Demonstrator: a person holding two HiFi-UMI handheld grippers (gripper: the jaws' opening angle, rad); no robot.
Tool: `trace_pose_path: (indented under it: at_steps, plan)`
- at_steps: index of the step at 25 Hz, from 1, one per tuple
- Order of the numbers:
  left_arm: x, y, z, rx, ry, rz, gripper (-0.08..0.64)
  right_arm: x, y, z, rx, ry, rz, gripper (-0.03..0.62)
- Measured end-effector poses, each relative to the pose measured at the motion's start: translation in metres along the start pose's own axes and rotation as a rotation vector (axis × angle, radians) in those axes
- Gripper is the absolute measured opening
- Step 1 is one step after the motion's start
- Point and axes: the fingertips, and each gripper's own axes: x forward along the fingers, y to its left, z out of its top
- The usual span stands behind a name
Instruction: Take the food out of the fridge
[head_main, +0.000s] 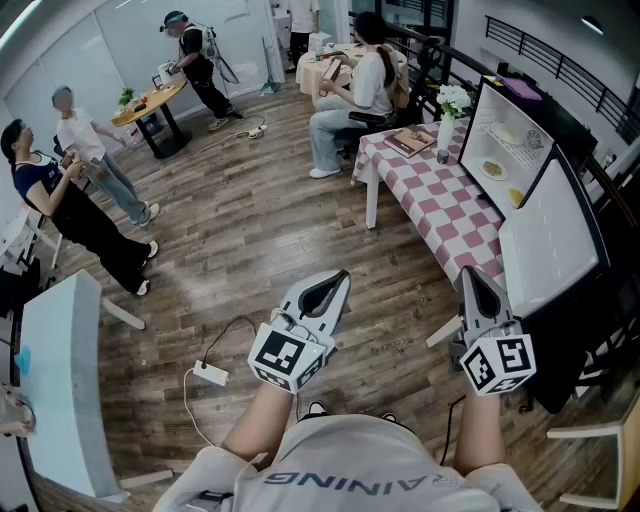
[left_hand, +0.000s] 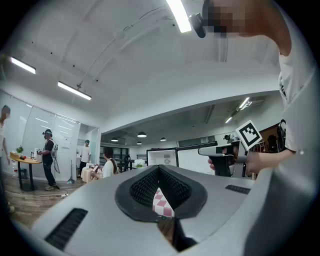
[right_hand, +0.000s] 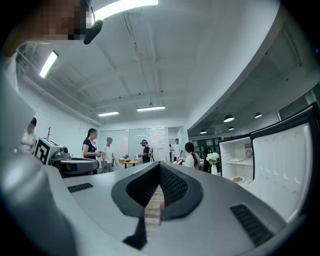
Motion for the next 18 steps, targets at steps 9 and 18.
trace_pose_path:
  at_steps: [9,18]
  plan:
    - [0.0059,-0.0009,-0.0042,-0.004,0.001,-0.001,0.009,0.0031,-0.0054,-0.0025,-0.006,0.008,-0.006,0.02]
    - [0.0001,0.0011,-0.0028,-0.002,-0.002,0.007,0.009,0.0047,-0.0008,-0.0014,0.057,-0.015,0.016,0.019]
